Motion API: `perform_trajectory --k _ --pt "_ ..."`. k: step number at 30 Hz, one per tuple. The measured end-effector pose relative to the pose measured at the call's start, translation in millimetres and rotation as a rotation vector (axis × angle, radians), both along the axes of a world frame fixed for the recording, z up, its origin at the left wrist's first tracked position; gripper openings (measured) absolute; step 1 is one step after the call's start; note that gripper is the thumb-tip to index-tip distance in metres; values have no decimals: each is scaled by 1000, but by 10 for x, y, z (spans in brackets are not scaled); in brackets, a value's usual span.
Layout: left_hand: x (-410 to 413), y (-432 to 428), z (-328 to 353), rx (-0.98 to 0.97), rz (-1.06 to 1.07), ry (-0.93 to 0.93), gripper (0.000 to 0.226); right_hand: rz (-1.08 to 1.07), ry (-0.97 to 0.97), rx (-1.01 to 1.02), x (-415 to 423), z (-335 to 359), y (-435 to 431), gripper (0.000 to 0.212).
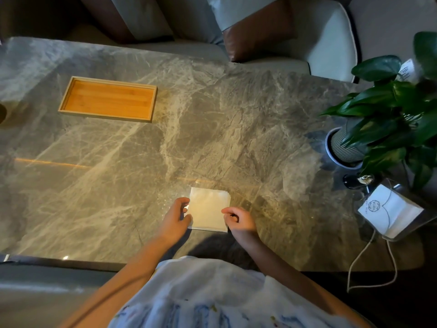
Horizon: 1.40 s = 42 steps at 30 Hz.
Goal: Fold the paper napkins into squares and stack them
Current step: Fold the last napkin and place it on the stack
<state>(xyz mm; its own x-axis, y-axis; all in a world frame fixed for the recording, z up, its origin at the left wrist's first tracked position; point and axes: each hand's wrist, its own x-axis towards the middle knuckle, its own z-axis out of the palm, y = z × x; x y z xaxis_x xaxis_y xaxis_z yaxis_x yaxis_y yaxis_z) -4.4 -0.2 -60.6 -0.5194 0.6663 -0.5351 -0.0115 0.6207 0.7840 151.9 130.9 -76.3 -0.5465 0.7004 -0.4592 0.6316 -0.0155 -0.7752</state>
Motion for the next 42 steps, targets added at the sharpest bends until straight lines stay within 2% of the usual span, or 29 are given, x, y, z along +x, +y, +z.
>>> perform_trajectory --k 3,13,15,19,23,27,35,40,42 --pt "43 -32 12 -21 -119 134 44 14 -7 4 8 9 4 17" --pt "103 -31 40 -51 -181 179 43 -5 -17 -7 34 26 15 18" --pt "115 -38 42 -50 -220 260 45 4 -33 48 43 45 14 20" --pt "102 -49 19 -150 -466 669 56 269 -140 336 43 92 46 47" --pt "75 -10 -75 -326 -721 807 62 534 -335 525 -71 87 27 68" --pt "31 -12 -212 -411 -771 780 68 531 -498 490 -18 16 59 74" --pt "43 -44 -303 -438 -609 724 79 488 -506 462 13 -41 111 83" --pt "103 3 -214 -319 -555 651 80 480 -502 478 23 -69 108 86" --pt "145 50 -161 -252 -472 572 77 479 -500 477 22 -68 107 87"
